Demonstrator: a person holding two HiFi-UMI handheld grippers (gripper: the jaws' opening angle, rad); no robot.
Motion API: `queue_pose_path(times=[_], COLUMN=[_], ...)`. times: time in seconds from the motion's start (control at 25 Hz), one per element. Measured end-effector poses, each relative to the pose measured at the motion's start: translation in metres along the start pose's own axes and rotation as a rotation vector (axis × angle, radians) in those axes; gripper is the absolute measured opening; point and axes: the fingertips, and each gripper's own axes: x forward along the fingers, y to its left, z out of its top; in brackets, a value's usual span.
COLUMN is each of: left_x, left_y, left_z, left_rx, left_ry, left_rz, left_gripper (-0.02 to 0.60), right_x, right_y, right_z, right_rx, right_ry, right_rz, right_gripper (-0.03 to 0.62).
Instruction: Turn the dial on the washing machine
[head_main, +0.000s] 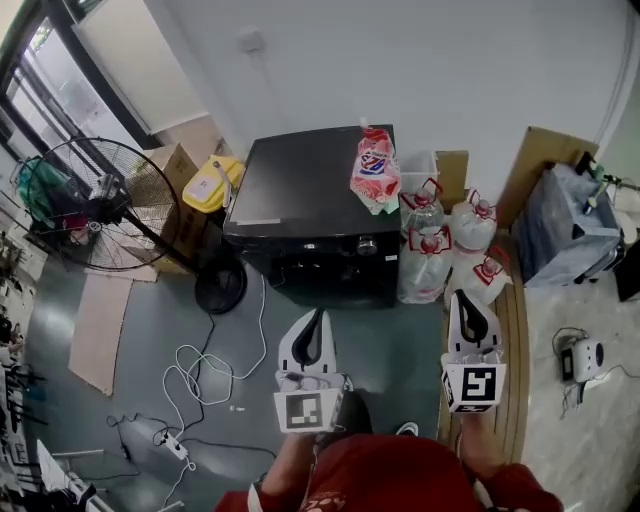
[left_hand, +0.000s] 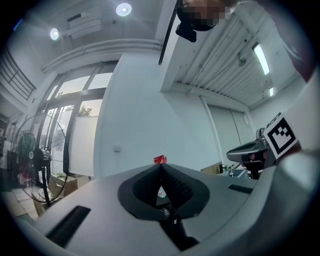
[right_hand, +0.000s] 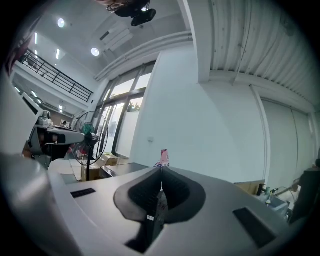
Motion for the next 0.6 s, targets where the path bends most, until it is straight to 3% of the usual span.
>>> queue_pose_path(times=[0.6], left_x=[0.08], left_y=[0.179], left_z=[-0.037], left_rx=[-0.043], left_ry=[-0.004], left_rz=[-0.059], left_gripper=[0.009], right_x=[0.155], right_y=[0.123], right_z=[0.014], right_rx=[-0.046], right_ry=[0.041], right_rz=[-0.046], right_gripper=[0.009])
